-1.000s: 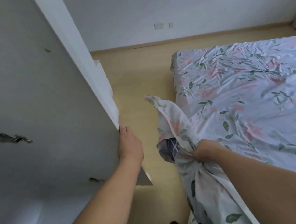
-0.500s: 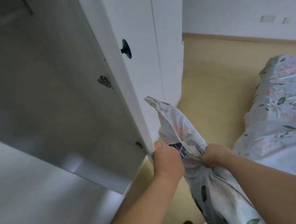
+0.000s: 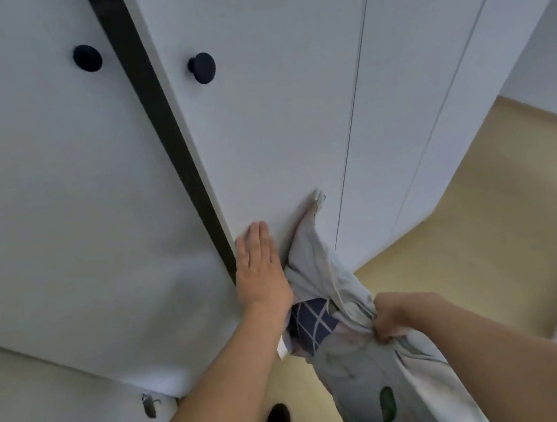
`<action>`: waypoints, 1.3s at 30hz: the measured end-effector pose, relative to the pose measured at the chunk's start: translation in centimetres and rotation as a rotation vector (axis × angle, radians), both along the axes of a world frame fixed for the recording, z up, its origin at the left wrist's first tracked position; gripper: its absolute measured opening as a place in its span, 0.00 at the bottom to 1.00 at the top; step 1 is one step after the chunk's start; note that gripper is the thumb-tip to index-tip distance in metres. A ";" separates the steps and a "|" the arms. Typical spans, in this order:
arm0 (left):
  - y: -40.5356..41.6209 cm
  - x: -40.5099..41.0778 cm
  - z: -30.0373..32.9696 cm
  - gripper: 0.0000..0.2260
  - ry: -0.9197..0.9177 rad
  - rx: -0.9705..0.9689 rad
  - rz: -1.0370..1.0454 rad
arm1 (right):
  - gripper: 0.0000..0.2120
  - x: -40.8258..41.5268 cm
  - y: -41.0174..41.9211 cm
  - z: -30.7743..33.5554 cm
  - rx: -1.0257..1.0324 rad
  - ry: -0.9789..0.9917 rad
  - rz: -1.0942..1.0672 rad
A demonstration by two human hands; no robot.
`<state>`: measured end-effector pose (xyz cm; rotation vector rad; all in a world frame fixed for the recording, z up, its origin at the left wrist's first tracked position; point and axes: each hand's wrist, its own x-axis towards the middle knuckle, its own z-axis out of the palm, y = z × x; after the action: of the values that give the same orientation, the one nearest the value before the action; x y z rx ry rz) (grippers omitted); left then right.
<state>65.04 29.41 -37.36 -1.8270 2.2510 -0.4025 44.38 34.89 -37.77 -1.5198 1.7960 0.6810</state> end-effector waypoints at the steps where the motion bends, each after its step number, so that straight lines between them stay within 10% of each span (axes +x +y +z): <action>1: -0.7 1.2 0.1 0.34 -0.008 -0.005 0.019 | 0.15 0.7 -0.4 0.0 0.006 0.009 0.040; 11: -3.8 3.5 0.3 0.28 0.119 0.012 0.016 | 0.24 4.2 -3.2 -0.1 0.044 0.063 0.219; 33: -10.3 4.0 1.8 0.29 0.124 0.170 0.108 | 0.05 2.7 -7.6 -1.4 -0.133 -0.020 0.256; 39: -7.2 -2.0 4.0 0.29 0.467 0.365 -0.341 | 0.06 0.3 -6.4 -1.4 -0.191 0.004 0.217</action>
<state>63.00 22.24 -33.40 -1.4604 2.7185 0.4126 44.63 28.48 -39.18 -1.8610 1.7558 0.6287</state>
